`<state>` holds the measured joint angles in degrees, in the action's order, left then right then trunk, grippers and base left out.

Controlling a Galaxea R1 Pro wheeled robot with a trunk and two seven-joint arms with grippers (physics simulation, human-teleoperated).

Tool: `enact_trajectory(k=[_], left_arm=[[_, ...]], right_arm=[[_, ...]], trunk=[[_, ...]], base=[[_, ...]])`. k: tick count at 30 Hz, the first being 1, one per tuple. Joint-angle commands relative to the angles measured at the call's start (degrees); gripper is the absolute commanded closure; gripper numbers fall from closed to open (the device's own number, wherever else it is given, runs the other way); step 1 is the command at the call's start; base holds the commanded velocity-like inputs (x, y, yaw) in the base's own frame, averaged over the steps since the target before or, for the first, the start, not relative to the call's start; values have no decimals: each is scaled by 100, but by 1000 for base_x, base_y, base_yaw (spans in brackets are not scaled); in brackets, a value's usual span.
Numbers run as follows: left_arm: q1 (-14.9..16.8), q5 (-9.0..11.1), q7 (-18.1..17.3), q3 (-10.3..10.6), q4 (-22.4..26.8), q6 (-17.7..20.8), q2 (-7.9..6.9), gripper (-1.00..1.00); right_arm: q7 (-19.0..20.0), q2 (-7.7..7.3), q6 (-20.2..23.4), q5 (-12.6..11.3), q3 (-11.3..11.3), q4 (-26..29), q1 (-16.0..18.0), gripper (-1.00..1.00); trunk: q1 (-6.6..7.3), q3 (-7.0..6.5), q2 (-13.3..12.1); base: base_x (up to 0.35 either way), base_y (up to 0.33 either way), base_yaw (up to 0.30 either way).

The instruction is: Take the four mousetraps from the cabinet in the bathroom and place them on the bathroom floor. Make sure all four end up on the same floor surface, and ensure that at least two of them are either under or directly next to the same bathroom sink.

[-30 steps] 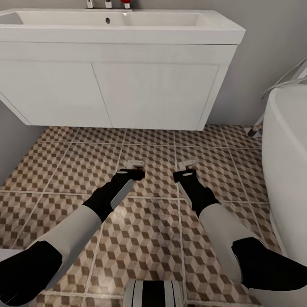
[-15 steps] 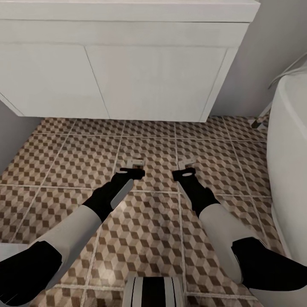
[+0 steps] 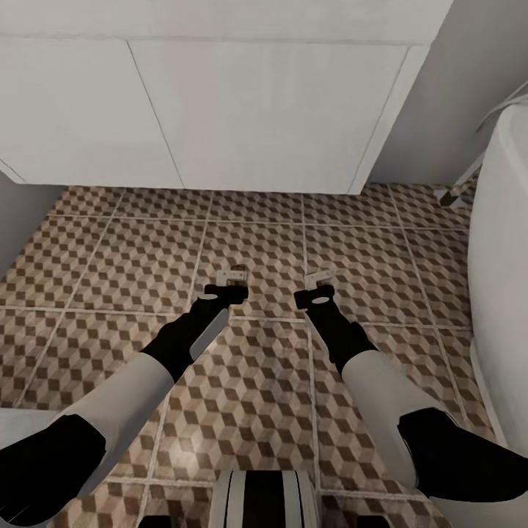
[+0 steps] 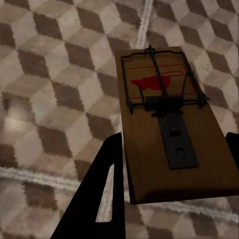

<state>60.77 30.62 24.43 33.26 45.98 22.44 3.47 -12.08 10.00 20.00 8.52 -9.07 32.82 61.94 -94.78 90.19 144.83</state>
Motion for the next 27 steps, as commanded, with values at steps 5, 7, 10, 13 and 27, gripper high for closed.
enact_trajectory(k=[5,7,10,13,27], left_arm=[[5,49,53,23,15,8,-4,100],[5,49,53,23,16,7,-4,100],[5,47,53,23,16,7,-4,100],[5,46,53,23,20,7,-4,100],[5,47,62,61,34,10,-4,100]], right_arm=[[-14,0,26,53,-15,18,2,100],[9,0,18,53,-16,26,2,100],[164,0,15,54,-16,30,2,100],[291,0,13,59,-16,32,2,100],[364,0,-221,67,-16,50,2,100]], trunk=[[-11,115,9],[-17,159,11],[-24,226,15],[-32,292,19],[-53,469,30]], base=[[0,0,0],[0,0,0],[0,0,0],[0,0,0],[0,0,0]])
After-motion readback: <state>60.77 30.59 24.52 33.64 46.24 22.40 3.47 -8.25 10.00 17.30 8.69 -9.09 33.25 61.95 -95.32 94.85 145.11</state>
